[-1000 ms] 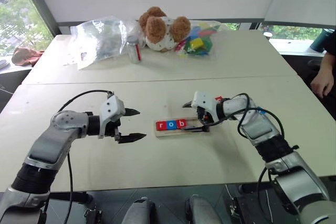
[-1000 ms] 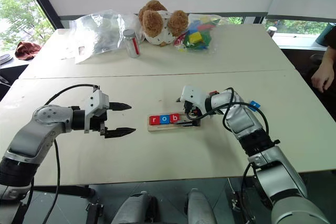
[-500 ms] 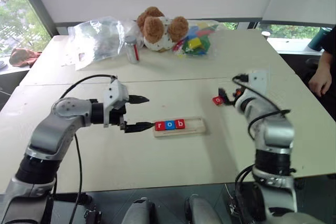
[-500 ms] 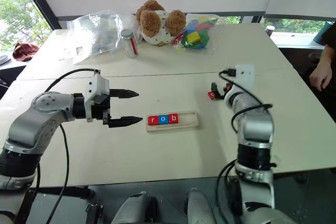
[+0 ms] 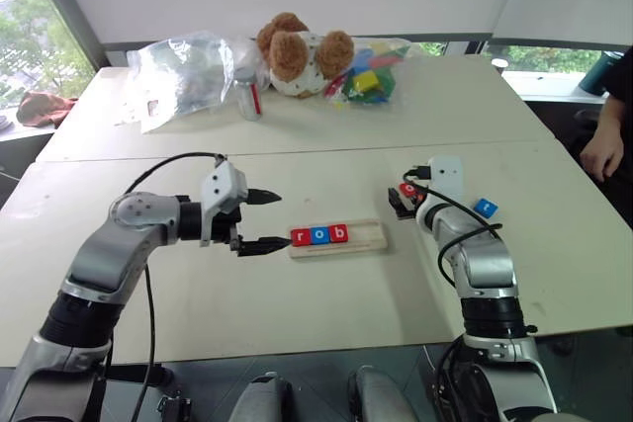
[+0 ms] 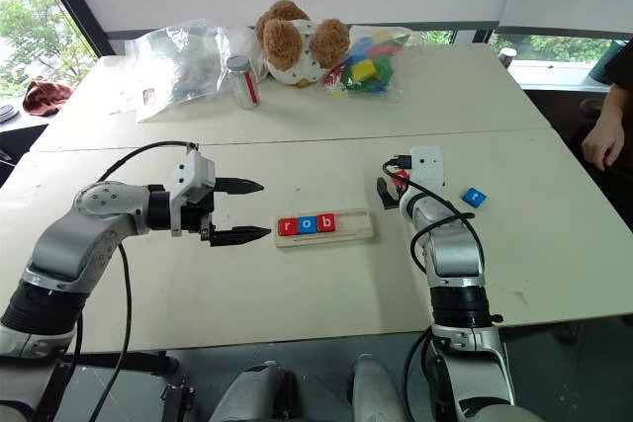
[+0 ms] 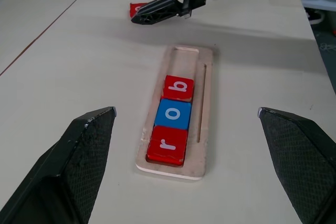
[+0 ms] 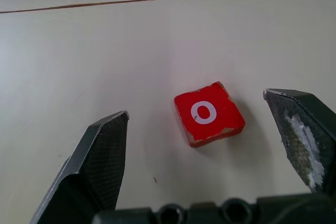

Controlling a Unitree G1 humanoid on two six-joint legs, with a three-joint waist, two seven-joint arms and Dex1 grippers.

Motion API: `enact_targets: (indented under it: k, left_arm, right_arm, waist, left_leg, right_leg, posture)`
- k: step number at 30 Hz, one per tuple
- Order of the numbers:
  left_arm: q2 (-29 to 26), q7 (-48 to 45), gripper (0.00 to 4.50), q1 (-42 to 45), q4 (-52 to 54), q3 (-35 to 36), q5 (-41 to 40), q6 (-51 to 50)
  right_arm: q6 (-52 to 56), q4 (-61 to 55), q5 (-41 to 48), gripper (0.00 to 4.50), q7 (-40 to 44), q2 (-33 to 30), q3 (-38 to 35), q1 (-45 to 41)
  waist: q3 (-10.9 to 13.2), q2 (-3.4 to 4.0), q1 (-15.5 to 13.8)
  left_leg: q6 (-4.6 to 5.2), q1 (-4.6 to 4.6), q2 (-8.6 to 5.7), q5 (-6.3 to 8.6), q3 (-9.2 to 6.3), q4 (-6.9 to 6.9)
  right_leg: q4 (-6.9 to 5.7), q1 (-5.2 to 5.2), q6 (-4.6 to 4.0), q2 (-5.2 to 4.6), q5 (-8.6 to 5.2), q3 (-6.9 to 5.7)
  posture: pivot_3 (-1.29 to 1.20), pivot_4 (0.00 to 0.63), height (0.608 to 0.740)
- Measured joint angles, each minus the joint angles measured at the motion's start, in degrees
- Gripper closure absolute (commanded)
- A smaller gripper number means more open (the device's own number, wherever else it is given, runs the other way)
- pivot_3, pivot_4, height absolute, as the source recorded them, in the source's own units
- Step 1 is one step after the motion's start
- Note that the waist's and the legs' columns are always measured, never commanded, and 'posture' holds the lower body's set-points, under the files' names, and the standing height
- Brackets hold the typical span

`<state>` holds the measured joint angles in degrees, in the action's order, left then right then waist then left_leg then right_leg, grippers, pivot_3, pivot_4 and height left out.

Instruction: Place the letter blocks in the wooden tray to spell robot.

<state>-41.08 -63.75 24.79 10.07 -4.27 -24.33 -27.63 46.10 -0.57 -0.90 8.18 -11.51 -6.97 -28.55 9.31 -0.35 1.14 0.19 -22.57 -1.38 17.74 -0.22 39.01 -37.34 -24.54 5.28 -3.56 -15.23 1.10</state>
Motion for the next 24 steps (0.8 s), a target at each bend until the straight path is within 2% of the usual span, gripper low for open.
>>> enact_targets:
  k: [8,11,13,16,19,24]
  left_arm:
    - [0.0,0.7,0.0,-0.9,0.2,0.1,0.2,0.7]
    - [0.0,1.0,0.0,-1.6,0.2,0.1,0.2,0.7]
    - [0.0,1.3,0.0,-1.6,0.2,0.1,0.2,0.7]
    - [0.0,1.7,0.0,-1.6,0.2,0.1,0.2,0.7]
    - [0.1,1.8,0.0,-1.6,0.2,0.1,0.2,0.8]
    - [0.1,1.8,0.0,-1.6,0.1,0.1,1.2,1.8]
  right_arm:
    - [13.4,-8.3,0.0,0.06,-13.5,12.7,-4.8,-2.5]
    - [17.3,-11.6,-0.2,0.06,-15.6,14.8,-4.3,-2.4]
    - [16.5,-11.4,-0.8,0.06,-15.3,13.1,-2.1,-1.4]
    - [11.3,-8.8,-2.9,0.06,-12.3,5.5,3.9,1.0]
    - [6.8,-6.0,-3.4,0.06,-8.5,0.6,6.9,1.9]
    - [-1.2,0.8,-1.1,0.06,-1.9,-3.5,6.3,0.8]
  waist:
    - [0.0,0.0,-0.1]
    - [0.0,0.01,-0.2]
    - [0.0,0.01,-0.2]
    - [0.0,0.0,-0.2]
    - [0.0,0.0,0.1]
    - [0.0,0.0,0.3]
  left_leg:
    - [-0.03,0.0,0.01,-0.01,-0.05,-0.01]
    - [-0.02,-0.02,-0.01,-0.01,-0.07,-0.01]
    - [-0.01,-0.01,-0.05,0.0,-0.07,0.01]
    - [0.01,0.0,-0.08,0.0,-0.05,0.03]
    - [0.01,0.02,-0.03,0.0,-0.05,-0.01]
    - [0.02,0.07,0.01,0.01,-0.02,0.01]
  right_leg:
    - [-0.02,-0.03,0.0,-0.01,0.0,0.0]
    - [-0.01,-0.01,0.0,-0.04,0.0,-0.02]
    - [0.02,0.02,0.0,-0.05,0.0,-0.02]
    - [0.04,0.04,0.0,-0.04,0.0,-0.03]
    - [0.03,0.03,0.0,0.01,0.0,-0.02]
    - [0.02,0.09,0.0,0.06,0.0,-0.02]
  posture:
    - [0.0,0.15,0.74]
    - [0.0,0.15,0.74]
    - [0.0,0.15,0.74]
    - [0.0,0.15,0.74]
    - [0.0,0.15,0.74]
    - [0.0,0.15,0.74]
